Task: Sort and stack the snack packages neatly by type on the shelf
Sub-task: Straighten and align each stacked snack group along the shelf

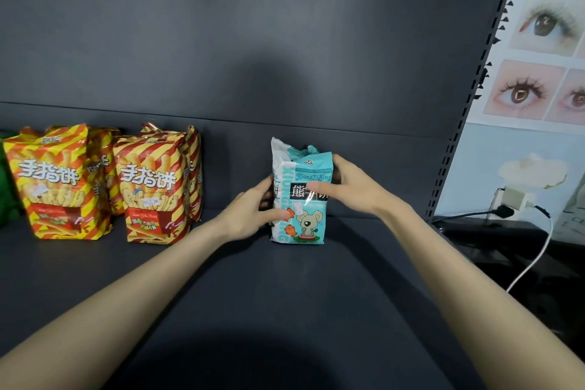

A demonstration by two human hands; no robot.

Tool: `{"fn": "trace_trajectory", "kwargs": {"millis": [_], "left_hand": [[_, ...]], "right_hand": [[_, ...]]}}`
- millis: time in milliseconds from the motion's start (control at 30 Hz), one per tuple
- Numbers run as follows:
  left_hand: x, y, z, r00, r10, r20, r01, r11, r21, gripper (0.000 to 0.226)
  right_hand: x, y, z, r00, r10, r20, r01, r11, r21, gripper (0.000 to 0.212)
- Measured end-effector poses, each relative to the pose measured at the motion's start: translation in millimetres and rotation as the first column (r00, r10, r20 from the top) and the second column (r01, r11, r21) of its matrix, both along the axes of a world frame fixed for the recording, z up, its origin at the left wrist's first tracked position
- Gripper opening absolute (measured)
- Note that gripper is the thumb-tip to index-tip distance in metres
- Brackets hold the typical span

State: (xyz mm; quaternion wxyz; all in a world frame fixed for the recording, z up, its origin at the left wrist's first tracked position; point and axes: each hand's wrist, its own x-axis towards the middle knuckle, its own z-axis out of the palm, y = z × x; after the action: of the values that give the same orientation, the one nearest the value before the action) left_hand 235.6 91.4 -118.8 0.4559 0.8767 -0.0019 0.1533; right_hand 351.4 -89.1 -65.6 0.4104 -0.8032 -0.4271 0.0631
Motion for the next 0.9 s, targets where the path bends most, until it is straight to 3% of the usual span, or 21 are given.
{"fn": "trace_trajectory", "kwargs": {"millis": [400,900], "left_hand": [[-35.5,45.7,-3.1,0.999,0.036,-0.028,-0.036,0.999,0.008,0.069],[-41.0,48.3,-7.0,1.000,0.006,-0.014,-0.006,1.000,-0.018,0.086]], "right_hand": [[-42.6,53.5,-3.6,0.999,0.033,0.025,-0.031,0.997,-0.064,0.056],[-53.3,73.2,-15.1,0.982,0.031,-0.184,-0.046,0.996,-0.076,0.066]]}}
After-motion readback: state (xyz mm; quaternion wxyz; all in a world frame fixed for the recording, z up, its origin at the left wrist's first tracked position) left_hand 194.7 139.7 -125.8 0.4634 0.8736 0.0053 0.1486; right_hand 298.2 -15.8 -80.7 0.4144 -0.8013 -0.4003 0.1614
